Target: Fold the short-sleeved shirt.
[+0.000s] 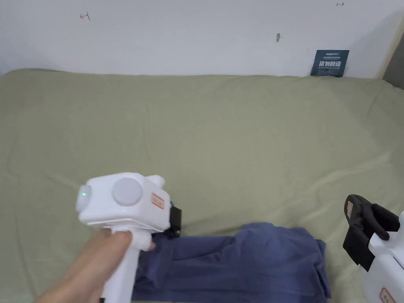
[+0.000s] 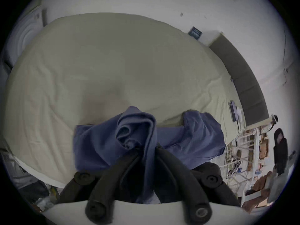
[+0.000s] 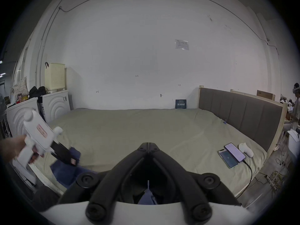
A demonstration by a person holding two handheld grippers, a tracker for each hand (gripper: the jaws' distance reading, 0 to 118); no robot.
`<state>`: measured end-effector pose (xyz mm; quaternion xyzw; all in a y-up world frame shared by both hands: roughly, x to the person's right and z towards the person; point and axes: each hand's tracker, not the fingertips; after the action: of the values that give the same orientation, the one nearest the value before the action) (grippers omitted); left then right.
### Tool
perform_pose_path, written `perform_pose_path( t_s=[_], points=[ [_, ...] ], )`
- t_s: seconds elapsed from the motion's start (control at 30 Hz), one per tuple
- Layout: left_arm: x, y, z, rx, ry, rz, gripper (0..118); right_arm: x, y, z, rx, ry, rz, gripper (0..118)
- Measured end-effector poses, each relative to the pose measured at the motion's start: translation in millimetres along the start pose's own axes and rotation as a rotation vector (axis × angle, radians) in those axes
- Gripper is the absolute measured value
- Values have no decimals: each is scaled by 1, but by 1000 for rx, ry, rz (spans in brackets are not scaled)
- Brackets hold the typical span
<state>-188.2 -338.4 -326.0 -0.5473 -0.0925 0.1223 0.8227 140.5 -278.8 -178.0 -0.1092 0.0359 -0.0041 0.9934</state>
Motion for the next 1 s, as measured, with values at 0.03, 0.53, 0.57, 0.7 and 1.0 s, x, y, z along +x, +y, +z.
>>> perform_pose_path(
  t_s=[0.03,0.53,0.57,0.7,1.0],
  points=[
    [4,2,-16,-6,-11,0,23,2,-1,0,-3,-2,-2,0],
    [-57,-12,7,53,-79,74,0,2,-10,-10,-42,7,-31,0],
    [-62,-14,-2,13,-124,73,0,0,-11,-11,-46,11,-28,0],
    [-45,-30,-52,-154,-300,181,0,-4,-13,-13,-57,18,-22,0],
    [-17,-42,-88,-145,-378,89,0,-7,-18,-12,-94,19,-3,0]
  ],
)
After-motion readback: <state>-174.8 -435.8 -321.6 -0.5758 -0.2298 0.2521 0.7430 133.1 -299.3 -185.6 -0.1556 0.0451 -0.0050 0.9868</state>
